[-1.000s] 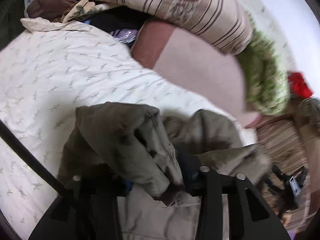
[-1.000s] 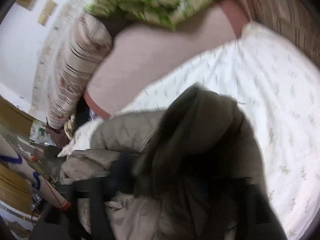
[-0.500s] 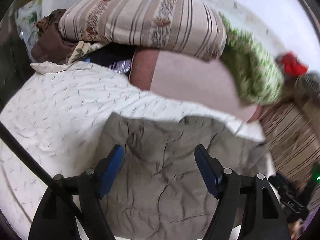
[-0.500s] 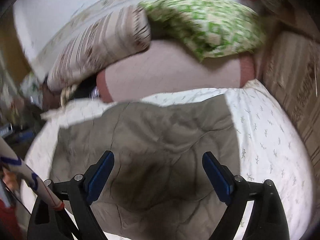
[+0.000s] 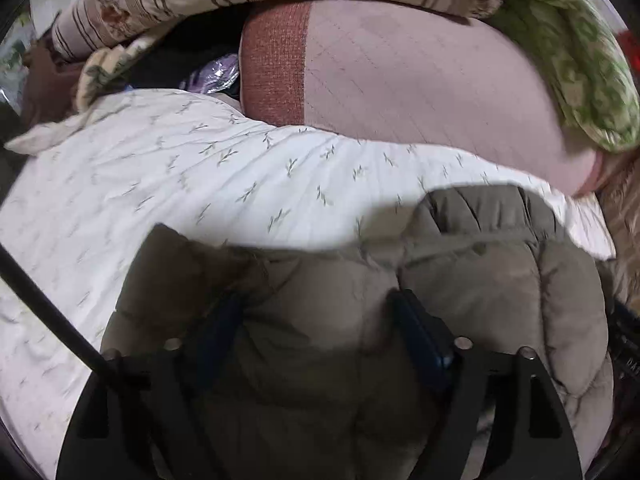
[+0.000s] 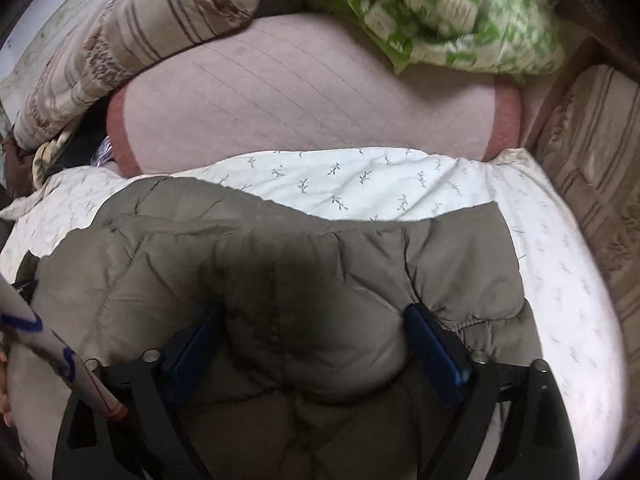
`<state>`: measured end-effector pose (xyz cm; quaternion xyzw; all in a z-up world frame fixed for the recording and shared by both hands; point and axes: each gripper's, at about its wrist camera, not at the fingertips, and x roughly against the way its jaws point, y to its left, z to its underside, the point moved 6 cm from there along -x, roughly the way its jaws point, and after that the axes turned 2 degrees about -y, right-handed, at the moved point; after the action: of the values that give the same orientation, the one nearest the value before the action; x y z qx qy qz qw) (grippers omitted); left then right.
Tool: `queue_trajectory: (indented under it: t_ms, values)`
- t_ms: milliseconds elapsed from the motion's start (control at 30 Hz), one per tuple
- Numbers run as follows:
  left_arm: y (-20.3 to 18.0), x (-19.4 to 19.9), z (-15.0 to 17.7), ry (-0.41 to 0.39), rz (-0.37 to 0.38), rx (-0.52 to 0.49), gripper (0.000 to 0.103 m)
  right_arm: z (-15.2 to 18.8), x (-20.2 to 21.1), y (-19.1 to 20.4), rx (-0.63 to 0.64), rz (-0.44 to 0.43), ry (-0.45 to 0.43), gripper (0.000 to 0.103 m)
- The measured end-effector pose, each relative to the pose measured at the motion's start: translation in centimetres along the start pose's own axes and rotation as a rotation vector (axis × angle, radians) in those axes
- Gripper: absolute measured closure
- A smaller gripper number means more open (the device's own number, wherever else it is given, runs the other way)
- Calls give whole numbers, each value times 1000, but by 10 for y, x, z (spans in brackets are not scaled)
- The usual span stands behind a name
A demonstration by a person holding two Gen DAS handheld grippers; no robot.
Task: Fold large clothes
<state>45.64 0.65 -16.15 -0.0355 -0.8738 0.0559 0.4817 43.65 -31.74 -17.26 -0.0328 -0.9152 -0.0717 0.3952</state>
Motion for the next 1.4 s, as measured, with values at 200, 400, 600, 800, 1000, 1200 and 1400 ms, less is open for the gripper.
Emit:
queue_trajectory:
  t_ms: [200,400,600,800,1000,1200,1400]
  values:
    - [8,-38,-16,31,65,122,21,-18,-38,-16,-140,-111,26,1]
    - [7,-9,-11,0,29,98,21,-21,-23,-6,-75,-31,33,1]
    - [7,91,8,-111,70,70,21,-17,75,16,43,-1,-105,3]
    - [15,220,75,-296,-10,27,21,73,158,13,19,-90,-107,3]
    - [23,325,156,-529,-191,30,10,176,214,-2,-69,-105,-77,3]
    - [14,375,218,-566,-134,86,5,226,263,-14,-225,-108,-96,3]
    - [-16,390,252,-592,-199,-20,5,235,287,-4,-184,-61,-117,3]
